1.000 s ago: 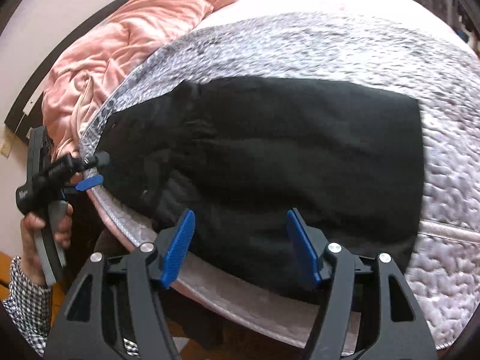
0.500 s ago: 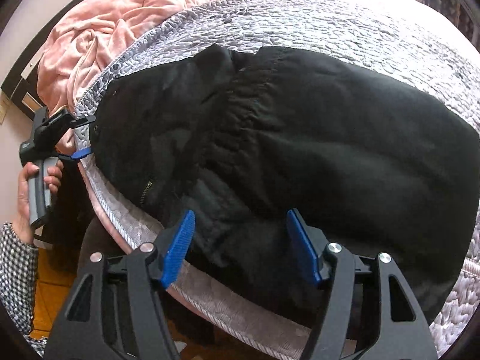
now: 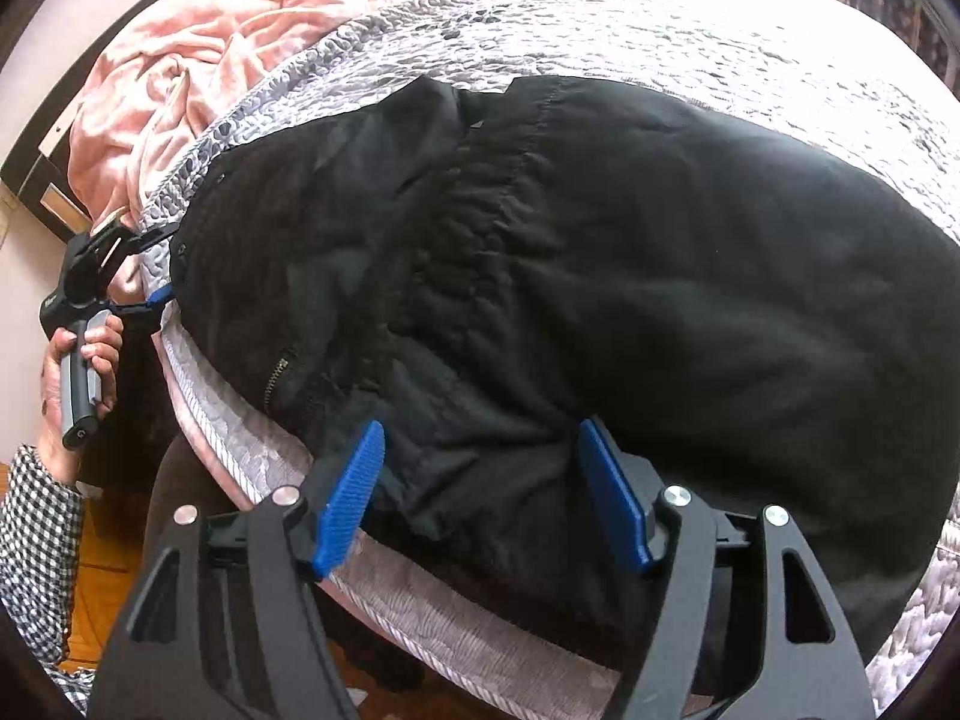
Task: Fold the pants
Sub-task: 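Grasp the pants end with the left tool, fold it over, and release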
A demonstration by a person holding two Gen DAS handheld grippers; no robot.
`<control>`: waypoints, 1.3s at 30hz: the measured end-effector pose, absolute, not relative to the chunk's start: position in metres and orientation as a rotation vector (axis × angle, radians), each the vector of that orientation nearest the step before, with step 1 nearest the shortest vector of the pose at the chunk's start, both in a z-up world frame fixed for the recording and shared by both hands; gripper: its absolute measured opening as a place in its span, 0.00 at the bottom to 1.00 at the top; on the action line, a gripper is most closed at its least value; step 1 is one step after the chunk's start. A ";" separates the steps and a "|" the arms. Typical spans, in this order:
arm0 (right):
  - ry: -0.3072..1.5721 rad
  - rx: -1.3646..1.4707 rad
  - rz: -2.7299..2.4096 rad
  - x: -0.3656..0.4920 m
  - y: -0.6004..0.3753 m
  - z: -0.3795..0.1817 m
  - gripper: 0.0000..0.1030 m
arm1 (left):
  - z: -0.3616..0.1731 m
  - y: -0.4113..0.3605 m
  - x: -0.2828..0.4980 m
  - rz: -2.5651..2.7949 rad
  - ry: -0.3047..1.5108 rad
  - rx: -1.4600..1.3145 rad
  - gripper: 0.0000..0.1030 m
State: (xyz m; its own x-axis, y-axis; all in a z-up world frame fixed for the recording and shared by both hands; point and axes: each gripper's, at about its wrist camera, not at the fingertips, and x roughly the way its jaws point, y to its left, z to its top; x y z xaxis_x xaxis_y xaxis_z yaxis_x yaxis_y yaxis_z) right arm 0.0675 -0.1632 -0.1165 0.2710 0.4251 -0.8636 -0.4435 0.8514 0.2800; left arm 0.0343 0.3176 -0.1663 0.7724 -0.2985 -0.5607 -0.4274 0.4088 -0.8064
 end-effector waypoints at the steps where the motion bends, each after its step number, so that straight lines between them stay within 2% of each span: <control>1: 1.158 -0.018 0.584 0.068 -0.163 -0.117 0.66 | -0.166 0.318 0.030 0.072 0.695 -1.182 0.57; 6: 1.158 -0.027 0.579 0.068 -0.161 -0.119 0.67 | -0.179 0.324 0.021 0.099 0.733 -1.196 0.57; 7: 1.158 -0.029 0.579 0.068 -0.161 -0.119 0.67 | -0.181 0.324 0.022 0.104 0.742 -1.205 0.59; 10: 1.157 -0.023 0.579 0.068 -0.162 -0.119 0.67 | -0.181 0.324 0.029 0.093 0.729 -1.234 0.75; 12: 1.157 -0.023 0.579 0.068 -0.162 -0.119 0.68 | -0.178 0.320 0.032 0.111 0.718 -1.246 0.75; 15: 1.155 -0.023 0.578 0.068 -0.162 -0.120 0.68 | -0.169 0.312 0.035 0.134 0.727 -1.188 0.55; 16: 1.155 -0.021 0.579 0.068 -0.162 -0.120 0.68 | -0.168 0.313 0.034 0.145 0.728 -1.178 0.39; 17: 1.154 -0.018 0.579 0.068 -0.162 -0.120 0.68 | -0.168 0.313 0.034 0.158 0.731 -1.171 0.32; 22: 1.155 -0.006 0.582 0.067 -0.163 -0.120 0.69 | -0.168 0.309 0.029 0.214 0.739 -1.170 0.24; 26: 1.157 0.010 0.584 0.067 -0.166 -0.119 0.70 | -0.146 0.299 0.025 0.218 0.671 -1.132 0.13; 33: 1.142 0.046 0.573 0.064 -0.175 -0.106 0.70 | -0.080 0.254 0.023 0.176 0.565 -0.926 0.11; 39: 1.079 0.071 0.543 0.059 -0.195 -0.082 0.70 | -0.020 0.181 0.030 -0.011 0.518 -0.693 0.11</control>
State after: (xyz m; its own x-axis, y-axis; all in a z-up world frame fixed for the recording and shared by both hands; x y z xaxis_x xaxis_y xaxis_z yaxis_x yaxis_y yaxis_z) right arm 0.0587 -0.1950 -0.0820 0.3557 0.4537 -0.8171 -0.3856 0.8676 0.3139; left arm 0.0297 0.1813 -0.0198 0.8738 -0.1782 -0.4525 -0.1593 0.7742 -0.6125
